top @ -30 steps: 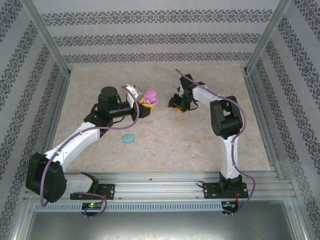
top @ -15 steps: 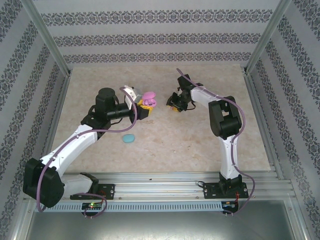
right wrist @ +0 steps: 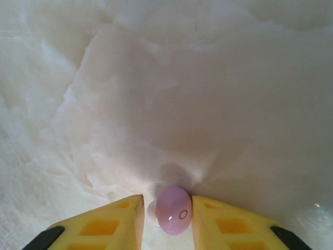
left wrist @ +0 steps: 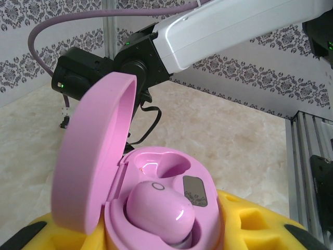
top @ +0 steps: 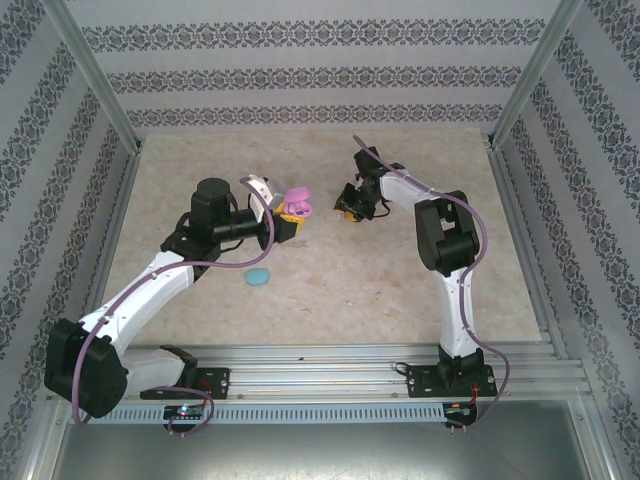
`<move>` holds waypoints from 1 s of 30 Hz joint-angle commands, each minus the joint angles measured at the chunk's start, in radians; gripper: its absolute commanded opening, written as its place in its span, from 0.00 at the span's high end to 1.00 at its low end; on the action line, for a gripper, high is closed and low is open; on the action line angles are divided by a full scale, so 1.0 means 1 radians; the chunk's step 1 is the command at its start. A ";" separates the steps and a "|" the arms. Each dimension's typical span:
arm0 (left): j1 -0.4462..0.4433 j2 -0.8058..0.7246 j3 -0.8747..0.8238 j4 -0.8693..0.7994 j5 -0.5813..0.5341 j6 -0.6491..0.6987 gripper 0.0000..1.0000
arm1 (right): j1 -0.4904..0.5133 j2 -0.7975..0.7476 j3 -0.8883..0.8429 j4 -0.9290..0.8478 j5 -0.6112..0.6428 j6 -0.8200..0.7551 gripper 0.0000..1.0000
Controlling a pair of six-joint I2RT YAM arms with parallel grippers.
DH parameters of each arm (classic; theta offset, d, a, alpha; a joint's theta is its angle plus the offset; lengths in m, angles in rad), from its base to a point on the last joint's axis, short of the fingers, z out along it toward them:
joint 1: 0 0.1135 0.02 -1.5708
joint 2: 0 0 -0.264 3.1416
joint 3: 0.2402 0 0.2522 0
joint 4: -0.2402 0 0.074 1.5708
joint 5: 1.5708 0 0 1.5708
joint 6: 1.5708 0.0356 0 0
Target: Insert wireless bluetooth earbuds into charging case
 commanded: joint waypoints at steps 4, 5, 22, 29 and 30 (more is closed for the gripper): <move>-0.012 -0.028 -0.005 -0.026 -0.005 0.040 0.86 | 0.019 0.050 0.054 -0.020 0.027 -0.018 0.76; -0.011 -0.029 -0.005 -0.027 -0.007 0.040 0.85 | 0.023 0.048 0.058 -0.026 0.030 -0.029 0.77; -0.012 -0.031 0.001 -0.010 0.005 0.024 0.85 | 0.079 -0.228 0.038 -0.224 0.144 -0.328 0.82; -0.012 -0.025 0.006 0.020 0.011 0.004 0.85 | 0.146 -0.481 -0.029 -0.332 0.236 -0.426 0.82; -0.012 -0.023 0.007 0.025 0.012 0.001 0.85 | 0.158 -0.515 -0.034 -0.348 0.246 -0.434 0.82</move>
